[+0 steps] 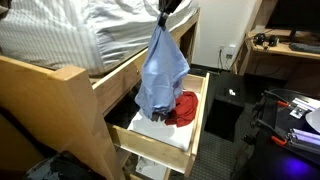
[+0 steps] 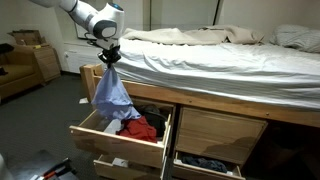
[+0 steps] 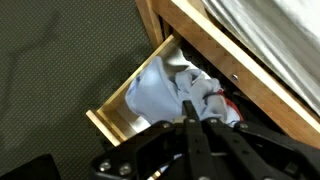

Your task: Open the left top drawer then put the blue shirt in and out of the drawer then close the top left drawer

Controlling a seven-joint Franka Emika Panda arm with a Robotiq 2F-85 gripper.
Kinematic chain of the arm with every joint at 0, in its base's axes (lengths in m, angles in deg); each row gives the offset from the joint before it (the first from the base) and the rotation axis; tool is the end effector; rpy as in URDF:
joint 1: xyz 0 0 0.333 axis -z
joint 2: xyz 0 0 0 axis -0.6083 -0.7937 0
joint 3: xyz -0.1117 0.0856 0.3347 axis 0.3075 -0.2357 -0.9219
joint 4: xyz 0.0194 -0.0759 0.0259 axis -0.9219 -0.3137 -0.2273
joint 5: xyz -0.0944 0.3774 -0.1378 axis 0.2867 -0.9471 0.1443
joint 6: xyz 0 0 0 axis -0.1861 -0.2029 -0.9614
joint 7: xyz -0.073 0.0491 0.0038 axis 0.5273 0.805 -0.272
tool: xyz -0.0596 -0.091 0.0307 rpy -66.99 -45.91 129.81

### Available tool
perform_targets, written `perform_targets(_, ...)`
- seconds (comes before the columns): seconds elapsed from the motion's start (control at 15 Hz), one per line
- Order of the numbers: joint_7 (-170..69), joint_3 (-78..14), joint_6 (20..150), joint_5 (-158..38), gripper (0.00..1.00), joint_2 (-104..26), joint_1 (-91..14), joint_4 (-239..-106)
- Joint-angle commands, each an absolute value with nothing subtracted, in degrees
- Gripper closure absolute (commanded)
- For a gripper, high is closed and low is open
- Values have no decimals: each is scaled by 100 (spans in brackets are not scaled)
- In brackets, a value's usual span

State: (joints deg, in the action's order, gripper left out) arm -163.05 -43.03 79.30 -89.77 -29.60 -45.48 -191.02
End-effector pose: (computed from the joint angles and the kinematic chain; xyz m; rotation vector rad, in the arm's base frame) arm 0.6044 0.1761 0.4752 -1.4474 2.3772 0.4196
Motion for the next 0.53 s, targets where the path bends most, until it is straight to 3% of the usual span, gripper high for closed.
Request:
perform_targets(0.0,-15865,-4399,8293,-9427,100,-3002,-4568,-19423)
perform_targets(0.47,-15395,-4518,9339,-9546,100,-3330,-4702,-19686)
